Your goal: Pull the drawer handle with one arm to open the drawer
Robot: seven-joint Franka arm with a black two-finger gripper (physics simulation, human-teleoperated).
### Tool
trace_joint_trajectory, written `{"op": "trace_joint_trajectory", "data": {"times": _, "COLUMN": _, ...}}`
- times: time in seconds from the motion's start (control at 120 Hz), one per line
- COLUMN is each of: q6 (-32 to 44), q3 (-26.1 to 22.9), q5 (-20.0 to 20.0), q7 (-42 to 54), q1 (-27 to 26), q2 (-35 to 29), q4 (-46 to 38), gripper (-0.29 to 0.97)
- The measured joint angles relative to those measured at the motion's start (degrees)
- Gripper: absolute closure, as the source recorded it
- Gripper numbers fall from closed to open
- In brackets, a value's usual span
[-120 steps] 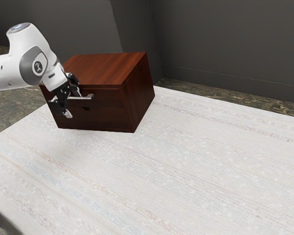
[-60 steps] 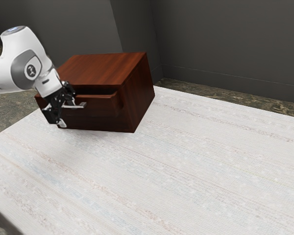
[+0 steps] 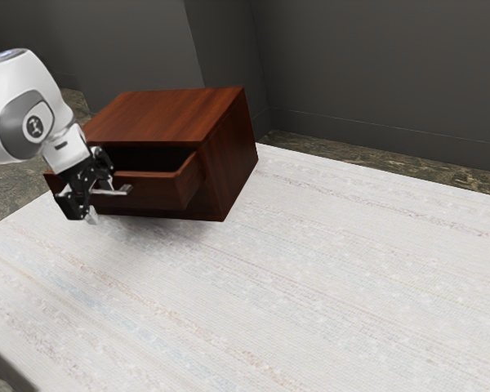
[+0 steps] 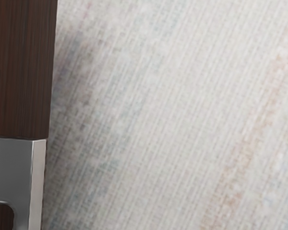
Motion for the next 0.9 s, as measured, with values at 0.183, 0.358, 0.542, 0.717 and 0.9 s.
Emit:
{"op": "trace_joint_trajectory", "data": {"times": 0.183, "q6": -0.1, "q3": -0.2, "q5": -0.3, "q7": -0.1, "q1": 0.6, "q2": -3.1, "q4": -3.2, "gripper": 0.13}}
{"op": "trace_joint_trajectory", "data": {"times": 0.358, "q6": -0.1, "q3": -0.4, "q5": -1.0, "q7": -0.1, "q1": 1.1, "q2": -6.3, "q4": -6.7, "gripper": 0.11}}
{"op": "trace_joint_trajectory", "data": {"times": 0.542, "q6": -0.1, "q3": -0.4, "q5": -1.4, "q7": -0.2, "q1": 0.9, "q2": -9.1, "q4": -9.2, "gripper": 0.11}}
{"op": "trace_joint_trajectory", "data": {"times": 0.717, "q6": -0.2, "q3": -0.6, "q5": -1.5, "q7": -0.3, "q1": 0.1, "q2": -12.8, "q4": -8.9, "gripper": 0.07}}
{"op": "trace_joint_trajectory", "data": {"times": 0.9, "q6": -2.2, "q3": -1.3, "q5": -3.3, "q7": -1.2, "q1": 0.1, "q2": -16.2, "q4": -7.5, "gripper": 0.03}}
